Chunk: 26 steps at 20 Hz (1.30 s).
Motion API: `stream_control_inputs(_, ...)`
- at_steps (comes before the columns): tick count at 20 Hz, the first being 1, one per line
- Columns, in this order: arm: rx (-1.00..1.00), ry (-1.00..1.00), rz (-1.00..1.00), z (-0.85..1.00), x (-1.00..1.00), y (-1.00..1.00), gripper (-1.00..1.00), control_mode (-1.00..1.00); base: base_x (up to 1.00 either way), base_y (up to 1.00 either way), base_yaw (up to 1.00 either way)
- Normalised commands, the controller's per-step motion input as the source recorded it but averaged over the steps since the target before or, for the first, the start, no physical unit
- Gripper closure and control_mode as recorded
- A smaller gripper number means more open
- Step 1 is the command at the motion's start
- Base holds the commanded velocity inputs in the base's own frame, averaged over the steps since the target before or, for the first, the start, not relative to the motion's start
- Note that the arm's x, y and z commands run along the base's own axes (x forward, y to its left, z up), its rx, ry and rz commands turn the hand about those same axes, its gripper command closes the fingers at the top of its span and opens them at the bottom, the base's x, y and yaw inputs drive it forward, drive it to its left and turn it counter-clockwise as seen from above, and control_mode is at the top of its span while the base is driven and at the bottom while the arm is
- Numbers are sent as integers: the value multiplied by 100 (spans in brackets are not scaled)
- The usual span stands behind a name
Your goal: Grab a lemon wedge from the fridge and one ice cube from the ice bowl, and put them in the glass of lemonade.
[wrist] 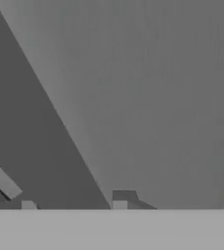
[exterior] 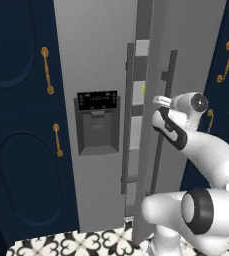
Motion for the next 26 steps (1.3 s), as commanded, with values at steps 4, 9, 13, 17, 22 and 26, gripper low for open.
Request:
stream_control_inputs(4, 20, 0, -14, 20, -96, -100, 100, -100, 0, 0, 0)
stream_control_inputs(9, 19, 0, -14, 15, -87, -100, 100, -100, 0, 0, 0)
stream_control_inputs(13, 16, 0, -14, 16, -80, -100, 100, -100, 0, 0, 0)
stream_control_inputs(17, 13, 1, -15, 12, -69, -91, 100, -100, 0, 0, 0)
stream_control_inputs(22, 0, 13, -12, 37, -27, -24, -100, -100, 0, 0, 0)
stream_control_inputs(26, 0, -2, 0, 98, -87, 4, -100, -100, 0, 0, 0)
